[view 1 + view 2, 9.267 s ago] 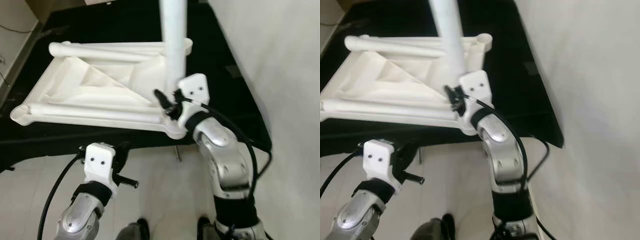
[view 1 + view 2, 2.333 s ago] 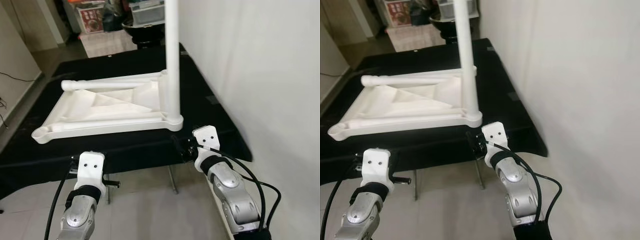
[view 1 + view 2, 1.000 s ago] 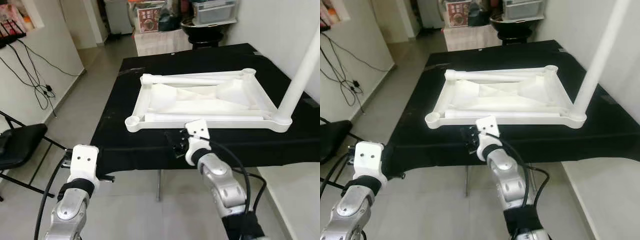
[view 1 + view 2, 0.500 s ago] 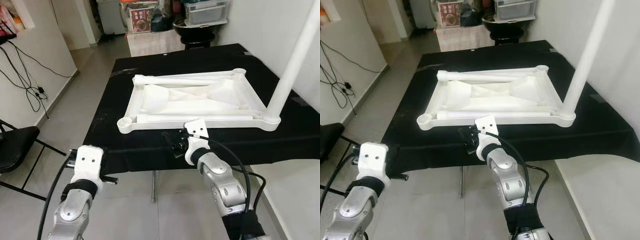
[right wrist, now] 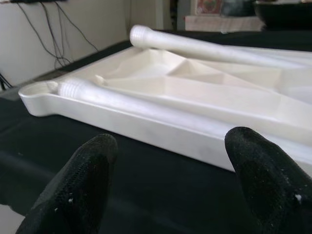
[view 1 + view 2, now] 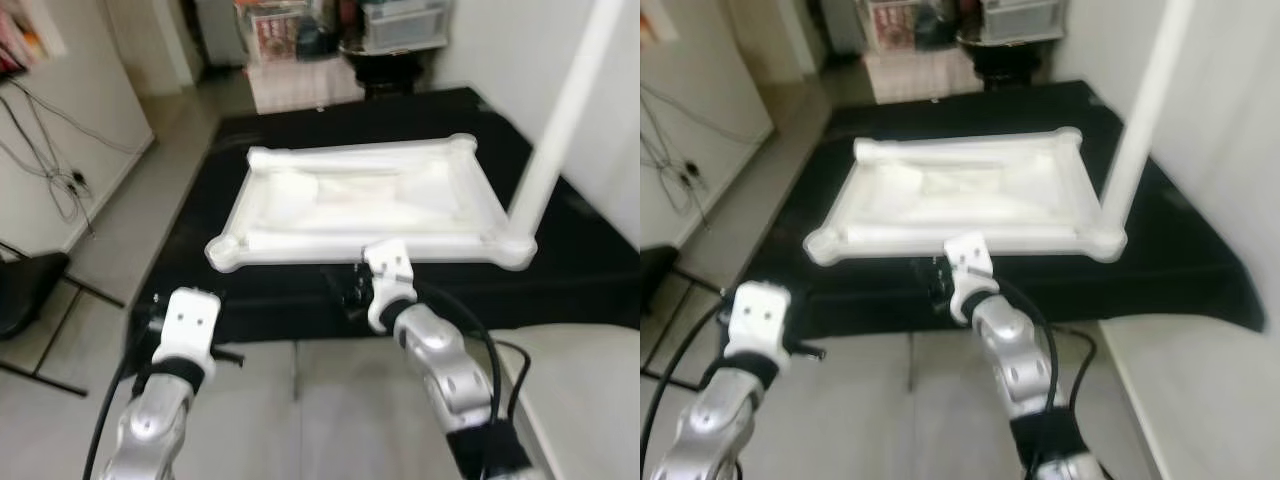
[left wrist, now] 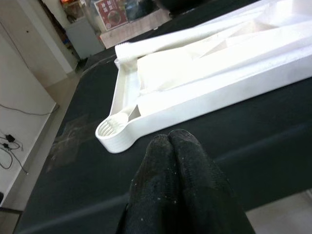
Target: Building children table
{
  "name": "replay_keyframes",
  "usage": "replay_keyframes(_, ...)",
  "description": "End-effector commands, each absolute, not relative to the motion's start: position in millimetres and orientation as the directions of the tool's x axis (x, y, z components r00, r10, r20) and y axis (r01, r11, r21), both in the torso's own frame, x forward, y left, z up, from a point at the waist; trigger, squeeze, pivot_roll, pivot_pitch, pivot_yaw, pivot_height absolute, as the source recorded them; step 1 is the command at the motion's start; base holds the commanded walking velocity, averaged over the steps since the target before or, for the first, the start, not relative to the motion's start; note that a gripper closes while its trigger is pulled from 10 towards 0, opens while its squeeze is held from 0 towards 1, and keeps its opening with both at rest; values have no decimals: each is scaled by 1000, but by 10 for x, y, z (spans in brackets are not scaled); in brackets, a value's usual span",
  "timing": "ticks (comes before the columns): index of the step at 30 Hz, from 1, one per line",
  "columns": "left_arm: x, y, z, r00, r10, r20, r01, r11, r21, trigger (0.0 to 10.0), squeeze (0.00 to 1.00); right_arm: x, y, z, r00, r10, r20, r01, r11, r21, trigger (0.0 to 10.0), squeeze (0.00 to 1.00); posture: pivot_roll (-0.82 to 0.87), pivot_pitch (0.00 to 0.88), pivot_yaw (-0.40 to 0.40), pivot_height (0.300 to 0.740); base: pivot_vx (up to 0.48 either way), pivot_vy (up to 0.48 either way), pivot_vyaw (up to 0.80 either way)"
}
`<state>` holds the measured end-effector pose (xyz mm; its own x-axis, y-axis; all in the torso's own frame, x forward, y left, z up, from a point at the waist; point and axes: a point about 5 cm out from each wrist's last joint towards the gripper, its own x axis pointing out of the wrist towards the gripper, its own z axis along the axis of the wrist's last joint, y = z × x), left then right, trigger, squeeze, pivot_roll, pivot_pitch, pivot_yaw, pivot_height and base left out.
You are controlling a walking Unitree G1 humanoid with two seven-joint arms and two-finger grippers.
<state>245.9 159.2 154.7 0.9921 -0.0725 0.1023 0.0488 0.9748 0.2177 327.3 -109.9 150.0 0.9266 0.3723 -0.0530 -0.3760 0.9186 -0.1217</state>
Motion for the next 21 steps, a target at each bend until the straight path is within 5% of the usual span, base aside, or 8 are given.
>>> replay_keyframes(1,2468,1664,1505,995,-51,89,30,974,223,10000,0,3258,-977,1492,910,413,-45,-416,902,-113,10000,0,-31,76,76,740,0,0,0)
replay_keyframes(21,2530,1684,1524,993,-47,108,25,979,200,10000,0,3262,-916,1556,886,464,1,-455,869,-193,10000,0,-31,86,66,740,0,0,0)
